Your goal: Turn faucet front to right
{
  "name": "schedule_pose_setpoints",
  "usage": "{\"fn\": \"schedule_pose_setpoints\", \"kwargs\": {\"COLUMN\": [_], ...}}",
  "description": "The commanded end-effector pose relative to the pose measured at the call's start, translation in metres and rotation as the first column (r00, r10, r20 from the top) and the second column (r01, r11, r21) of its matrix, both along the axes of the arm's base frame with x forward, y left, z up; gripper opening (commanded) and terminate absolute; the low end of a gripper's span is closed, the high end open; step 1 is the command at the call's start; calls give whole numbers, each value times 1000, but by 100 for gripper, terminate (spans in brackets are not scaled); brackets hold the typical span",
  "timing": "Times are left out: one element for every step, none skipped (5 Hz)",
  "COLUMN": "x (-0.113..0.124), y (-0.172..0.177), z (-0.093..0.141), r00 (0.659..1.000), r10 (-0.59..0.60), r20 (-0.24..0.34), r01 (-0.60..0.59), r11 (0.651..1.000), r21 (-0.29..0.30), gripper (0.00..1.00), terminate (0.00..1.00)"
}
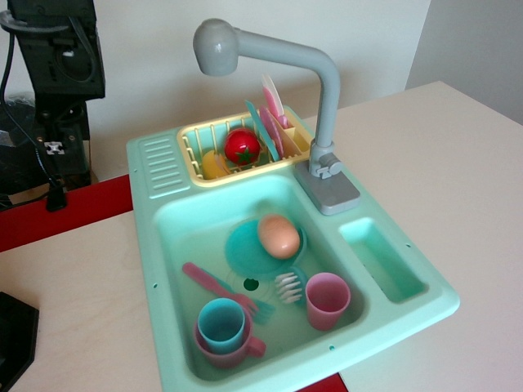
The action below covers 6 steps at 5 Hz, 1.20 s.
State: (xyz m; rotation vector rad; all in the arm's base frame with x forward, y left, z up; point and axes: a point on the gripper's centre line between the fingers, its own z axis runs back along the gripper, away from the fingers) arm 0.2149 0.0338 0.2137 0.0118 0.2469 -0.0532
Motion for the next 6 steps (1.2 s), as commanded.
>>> {"fn": "schedule_pose_setpoints", "kwargs": {"x": [0, 17, 33, 49, 66, 87], "y": [0, 14, 28, 34, 33, 29], "z": [0, 1, -1, -6, -12, -12], "r00": [1000, 998, 996, 996, 997, 998], "r10": [0, 57, 94, 94, 74, 57], "r20": [0, 0, -6, -13, -23, -27], "r01": [0, -57, -94, -94, -74, -57], "r11": [1000, 998, 996, 996, 997, 998], "r21": [0, 1, 0, 7, 1, -12], "gripper": [100, 100, 100, 100, 100, 100], "terminate": [0, 0, 0, 0, 0, 0]}}
